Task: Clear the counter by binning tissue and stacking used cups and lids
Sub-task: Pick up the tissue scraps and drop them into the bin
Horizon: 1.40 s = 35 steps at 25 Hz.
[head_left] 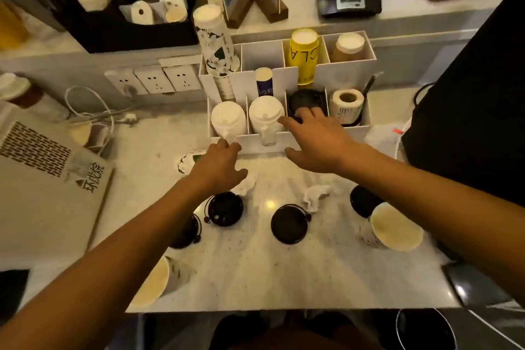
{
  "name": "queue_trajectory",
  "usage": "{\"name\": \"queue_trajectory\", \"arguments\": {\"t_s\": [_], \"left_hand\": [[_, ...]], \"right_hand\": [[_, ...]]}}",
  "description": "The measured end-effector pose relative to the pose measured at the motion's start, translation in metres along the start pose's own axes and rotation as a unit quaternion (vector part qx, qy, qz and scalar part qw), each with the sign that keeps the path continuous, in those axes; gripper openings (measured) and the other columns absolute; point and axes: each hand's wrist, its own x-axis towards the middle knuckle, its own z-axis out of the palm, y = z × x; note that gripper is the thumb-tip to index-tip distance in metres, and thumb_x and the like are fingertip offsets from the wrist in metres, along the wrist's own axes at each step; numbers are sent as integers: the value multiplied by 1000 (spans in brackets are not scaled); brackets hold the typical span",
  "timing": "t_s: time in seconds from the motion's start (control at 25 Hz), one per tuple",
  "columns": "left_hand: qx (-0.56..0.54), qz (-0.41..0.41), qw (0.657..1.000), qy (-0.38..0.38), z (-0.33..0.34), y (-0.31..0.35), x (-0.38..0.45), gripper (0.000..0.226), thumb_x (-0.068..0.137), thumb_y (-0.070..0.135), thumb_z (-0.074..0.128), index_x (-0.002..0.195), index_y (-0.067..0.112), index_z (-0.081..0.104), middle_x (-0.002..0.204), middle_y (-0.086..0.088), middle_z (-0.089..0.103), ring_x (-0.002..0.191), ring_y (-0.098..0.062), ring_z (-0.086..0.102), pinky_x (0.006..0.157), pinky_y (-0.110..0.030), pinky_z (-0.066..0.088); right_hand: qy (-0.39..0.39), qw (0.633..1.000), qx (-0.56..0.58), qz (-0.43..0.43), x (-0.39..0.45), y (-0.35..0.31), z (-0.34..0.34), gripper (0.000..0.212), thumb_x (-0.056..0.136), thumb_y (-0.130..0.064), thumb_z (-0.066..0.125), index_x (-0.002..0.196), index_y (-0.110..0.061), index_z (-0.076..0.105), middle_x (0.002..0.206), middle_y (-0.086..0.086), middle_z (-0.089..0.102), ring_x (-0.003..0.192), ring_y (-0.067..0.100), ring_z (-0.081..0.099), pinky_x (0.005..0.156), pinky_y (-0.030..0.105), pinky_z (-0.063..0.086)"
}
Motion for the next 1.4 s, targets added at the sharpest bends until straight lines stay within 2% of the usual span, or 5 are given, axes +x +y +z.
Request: {"name": "queue_trajectory", "arguments": {"t_s": [0.36,0.6,0.84,1.12,1.4], "left_hand": [[-43,-45,997,42,28,-13,-5,66,90,44,65,145,16,41,140,-15,47,126,-33,46,91,-45,48],[-42,-53,995,72,62,-11,-18,57,93,48,59,140,17,47,142,-14,46,125,-31,48,85,-44,53],[-47,-80,995,47,84,-5,2,63,94,53,57,146,21,39,144,-16,42,125,-35,49,83,-44,55],[-9,-77,997,-21,102,5,33,60,95,45,59,147,27,35,147,-17,36,127,-37,46,84,-46,55],[-13,-51,999,-4,113,7,46,34,96,16,58,131,18,59,130,-17,50,111,-35,55,75,-43,55]], "right_hand": [[22,991,84,100,-25,-14,54,71,90,-48,60,150,-27,29,153,16,37,136,38,36,103,51,43],[24,968,160,195,-61,-25,84,71,91,-49,58,152,-27,28,154,12,35,140,33,31,104,48,43],[33,927,259,270,-91,-38,100,70,91,-51,58,151,-34,27,156,4,32,142,26,23,108,46,38],[20,921,262,286,-103,-40,110,67,92,-50,58,151,-33,29,155,2,33,143,24,21,110,42,36],[-23,930,238,280,-103,-25,128,68,92,-48,57,151,-29,29,155,6,33,142,27,23,111,42,36]]}}
